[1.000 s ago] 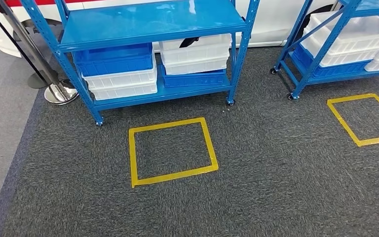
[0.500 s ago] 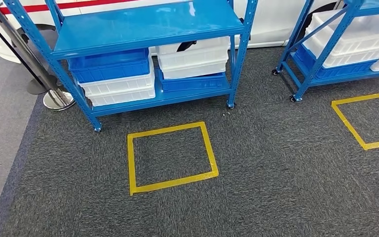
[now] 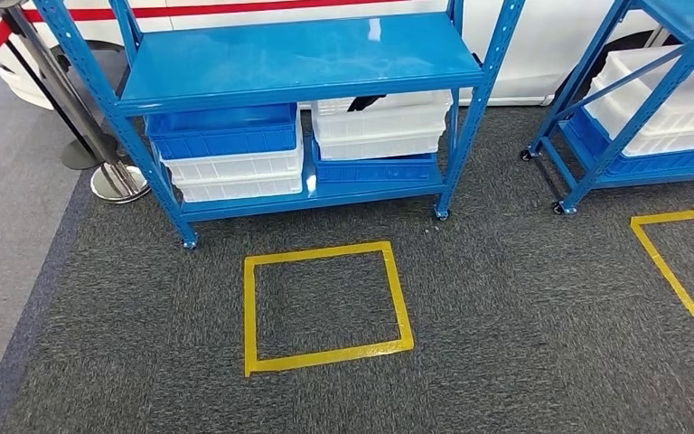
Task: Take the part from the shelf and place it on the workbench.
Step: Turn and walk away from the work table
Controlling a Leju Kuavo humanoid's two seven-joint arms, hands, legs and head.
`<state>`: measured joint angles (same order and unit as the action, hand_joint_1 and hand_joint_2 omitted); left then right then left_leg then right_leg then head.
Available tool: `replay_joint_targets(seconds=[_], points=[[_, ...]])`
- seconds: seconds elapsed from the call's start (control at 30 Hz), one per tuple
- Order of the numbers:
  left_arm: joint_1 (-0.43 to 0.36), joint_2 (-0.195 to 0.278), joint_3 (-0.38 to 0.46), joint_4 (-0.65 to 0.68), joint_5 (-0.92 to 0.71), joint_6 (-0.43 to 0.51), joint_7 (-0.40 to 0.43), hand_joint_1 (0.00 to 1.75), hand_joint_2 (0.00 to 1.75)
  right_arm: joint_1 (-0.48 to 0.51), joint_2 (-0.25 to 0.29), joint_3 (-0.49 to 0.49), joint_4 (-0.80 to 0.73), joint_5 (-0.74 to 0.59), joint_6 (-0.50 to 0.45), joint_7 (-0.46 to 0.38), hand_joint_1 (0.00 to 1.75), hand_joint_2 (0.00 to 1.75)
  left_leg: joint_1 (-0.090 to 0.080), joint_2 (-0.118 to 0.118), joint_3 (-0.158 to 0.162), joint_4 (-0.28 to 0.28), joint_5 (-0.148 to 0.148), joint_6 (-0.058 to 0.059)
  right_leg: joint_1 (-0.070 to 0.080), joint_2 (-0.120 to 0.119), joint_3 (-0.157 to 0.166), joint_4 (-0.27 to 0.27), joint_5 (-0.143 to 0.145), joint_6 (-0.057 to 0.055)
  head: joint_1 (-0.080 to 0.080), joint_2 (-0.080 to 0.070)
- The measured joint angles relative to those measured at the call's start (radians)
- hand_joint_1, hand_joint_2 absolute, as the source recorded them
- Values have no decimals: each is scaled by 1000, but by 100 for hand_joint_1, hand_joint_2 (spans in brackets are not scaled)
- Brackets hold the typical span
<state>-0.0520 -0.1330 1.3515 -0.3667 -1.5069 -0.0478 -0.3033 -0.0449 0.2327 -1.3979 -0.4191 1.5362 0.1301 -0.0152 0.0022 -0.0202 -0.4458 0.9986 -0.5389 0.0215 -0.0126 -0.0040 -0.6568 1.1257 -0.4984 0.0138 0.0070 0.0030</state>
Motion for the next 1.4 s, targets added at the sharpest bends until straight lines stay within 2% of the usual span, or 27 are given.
replay_joint_targets(seconds=[0.03,0.07,0.13,0.2,0.27,0.33,0.4,0.43,0.47,0.53,0.57,0.6,0.67,0.7,0.77,0.83,0.9,0.93,0.97,1.03,1.07,1.1,1.17,1.23,1.27,1.33,1.4], points=[[-1,-1,0,0,0,0,0,0,0,2,0,0,0,0,0,0,0,0,-1,-1,9,0,-13,-6,3,1,3,-40,41,-7,0,0],[-2,-2,0,-1,0,0,0,0,0,2,0,0,0,0,0,0,0,0,-2,-1,16,-2,-23,-12,5,2,5,-62,67,-15,0,0],[-6,-3,0,-3,0,0,0,0,0,-2,0,0,0,0,0,0,0,0,-4,-1,29,2,-26,-24,6,4,15,-71,58,-30,-1,0],[-7,-3,0,-5,0,0,0,0,0,-2,1,0,-1,0,0,0,0,0,-2,2,16,52,-16,-32,3,4,40,-83,49,-43,-3,0],[-8,-5,0,-7,0,0,0,0,0,-1,1,0,-1,0,0,0,0,0,2,7,-53,171,-29,-43,0,2,69,-93,33,-52,-6,0],[-6,-7,0,-7,0,0,1,0,0,-1,1,0,-2,0,-1,0,0,0,7,11,-140,280,-90,-53,-1,2,97,-97,11,-56,-8,0],[-2,-7,0,-7,0,0,1,0,0,-1,1,0,-3,0,0,1,0,0,10,13,-190,293,-137,-56,-1,5,131,-97,-15,-53,-8,0],[-1,-7,1,-7,0,0,1,0,0,0,1,0,-3,0,0,1,0,0,11,14,-198,256,-120,-55,-2,5,150,-97,-30,-51,-8,0],[1,-7,1,-7,0,0,1,0,0,1,1,0,-3,0,0,1,0,0,11,15,-200,202,-72,-52,-2,5,168,-98,-45,-48,-8,0],[6,-7,2,-7,0,-1,2,0,0,2,1,0,-3,0,1,3,0,0,8,20,-201,102,55,-43,0,6,199,-94,-74,-38,-8,0],[8,-8,3,-8,0,-1,2,0,0,1,1,-1,-3,0,1,4,0,0,5,22,-199,78,94,-37,0,7,210,-96,-87,-31,-8,0],[8,-9,3,-8,-1,-2,3,0,0,0,2,-1,-3,0,2,6,0,0,2,23,-195,69,107,-29,1,8,220,-94,-93,-23,-8,0],[4,-11,4,-12,-1,-2,4,0,0,-5,2,-1,-3,0,2,8,0,0,0,18,-173,60,97,-11,-1,8,228,-77,-89,-7,-8,0],[2,-12,3,-14,-1,-2,5,0,0,-7,2,-1,-4,0,2,8,0,0,1,16,-160,52,93,-3,-2,8,217,-46,-80,-2,-7,0],[-2,-14,3,-17,-1,-2,6,0,0,-11,3,-1,-4,1,2,9,0,0,2,15,-135,39,84,10,-3,6,152,56,-87,3,-4,0],[-4,-14,3,-20,-1,-3,7,0,0,-11,3,-1,-4,3,3,9,0,0,0,14,-114,34,67,17,-2,6,64,158,-141,5,-2,0],[-2,-15,3,-23,-1,-3,9,0,0,-7,2,-1,-4,4,4,10,0,0,-2,9,-87,33,44,17,-1,7,4,181,-185,4,-2,0],[-1,-16,3,-24,-1,-4,10,0,0,-5,2,-1,-5,4,5,11,0,0,-2,6,-70,33,32,16,1,7,-8,156,-177,0,-2,0],[0,-18,3,-24,-1,-4,11,0,0,-3,2,-1,-5,4,6,11,0,0,-3,4,-53,33,19,14,4,7,-12,110,-141,-5,-1,0],[2,-23,4,-25,-2,-6,13,0,0,4,2,-2,-9,5,6,11,0,0,-6,0,-24,34,-7,8,15,9,-13,9,-27,-21,-1,0],[1,-25,4,-25,-2,-6,14,0,0,6,1,-2,-11,5,7,11,0,0,-8,-2,-13,34,-21,4,20,13,-10,-22,15,-29,-2,0],[0,-27,5,-26,-2,-6,15,0,0,8,1,-2,-12,5,7,11,0,0,-10,-3,0,38,-30,-1,22,17,-6,-38,40,-35,-2,0],[-1,-27,5,-29,-2,-8,17,0,0,8,4,-3,-13,6,8,11,0,0,-13,-3,9,68,-26,-11,18,22,22,-50,42,-41,-3,0],[-3,-26,5,-35,-2,-9,18,0,0,7,8,-3,-15,7,11,11,0,0,-12,1,-14,132,-16,-21,12,19,54,-67,34,-49,-5,0],[-5,-26,5,-37,-2,-9,19,0,0,5,10,-3,-17,7,13,11,0,0,-9,4,-40,174,-29,-28,11,18,68,-73,28,-54,-6,0],[-7,-27,5,-38,-3,-10,19,0,0,2,11,-3,-20,7,17,10,0,0,-2,8,-108,258,-82,-39,10,18,86,-78,12,-58,-9,0],[-5,-27,5,-38,-3,-10,20,0,0,2,12,-3,-21,7,19,10,0,0,3,11,-162,290,-125,-47,9,19,107,-78,-8,-57,-9,0]])
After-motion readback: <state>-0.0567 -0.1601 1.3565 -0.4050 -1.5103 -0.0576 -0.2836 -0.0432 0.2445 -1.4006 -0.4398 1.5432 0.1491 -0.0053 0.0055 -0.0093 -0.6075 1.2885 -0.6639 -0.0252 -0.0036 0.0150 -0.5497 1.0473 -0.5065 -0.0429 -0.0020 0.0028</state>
